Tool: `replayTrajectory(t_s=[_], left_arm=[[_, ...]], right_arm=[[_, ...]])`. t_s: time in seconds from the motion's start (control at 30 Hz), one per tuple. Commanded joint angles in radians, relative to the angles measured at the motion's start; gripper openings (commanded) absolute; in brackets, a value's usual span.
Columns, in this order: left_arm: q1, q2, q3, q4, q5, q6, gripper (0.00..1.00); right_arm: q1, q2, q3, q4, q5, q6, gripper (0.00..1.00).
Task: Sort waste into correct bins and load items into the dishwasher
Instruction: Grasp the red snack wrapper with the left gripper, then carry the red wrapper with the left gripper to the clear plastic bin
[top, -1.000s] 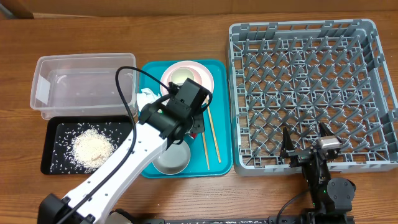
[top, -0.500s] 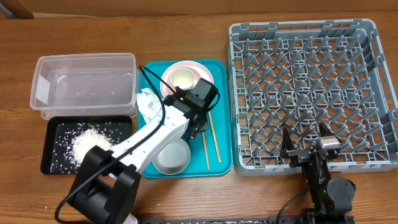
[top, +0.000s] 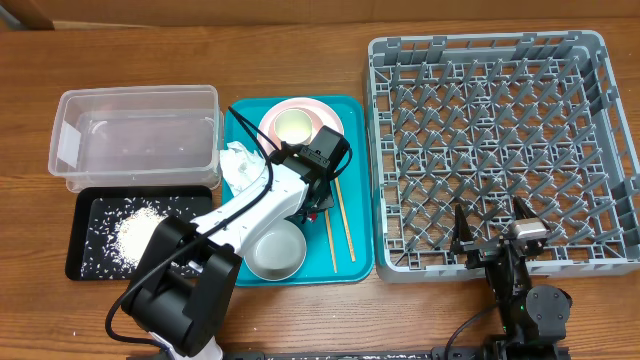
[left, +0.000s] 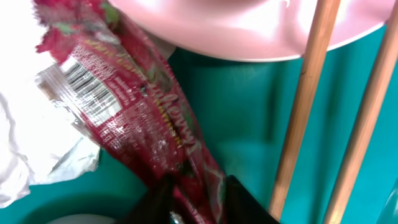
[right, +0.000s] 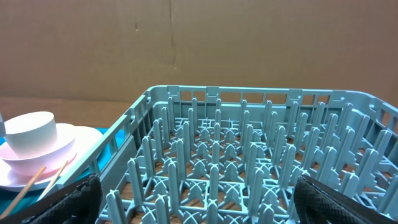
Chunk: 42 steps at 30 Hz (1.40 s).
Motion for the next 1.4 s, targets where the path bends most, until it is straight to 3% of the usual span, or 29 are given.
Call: replayTrajectory(t_s=[0.0,0.1,0.23,0.47,0.67,1.07,1.37], left_arm=[[0.004,0.01,0.009,0.002,-0.021,-0.014,0.15],[0.004,0.01,0.009,-0.006,-0.018,-0.012,0.04],[0.006,-0.005,0.065,-0.077,-0.023,0.024,0.04],[0.027,-0.07,0.32,-0.278,-0.037,0.054,0.04],[0.182,-0.094,0.516,-0.388,-0.05,0.055,0.04],[0.621,-0.011,0.526,-0.337,0.006,0.074,0.04],[0.705,0.135,0.526,-0.261,0.006,0.092,0.04]], right_arm=[[-0.003,-0.01,-0.011,0.004,-0.001,-0.004,1.0],[-0.003,-0.01,-0.011,0.004,-0.001,-0.004,1.0],[-0.003,-0.01,-0.011,0.004,-0.001,-0.004,1.0],[-0.003,-0.01,-0.011,0.004,-0.001,-0.004,1.0],[-0.003,-0.01,-0.011,0.004,-0.001,-0.004,1.0],[-0.003,-0.01,-0.011,0.004,-0.001,-0.004,1.0],[-0.003,-0.01,-0.011,0.004,-0.001,-0.004,1.0]])
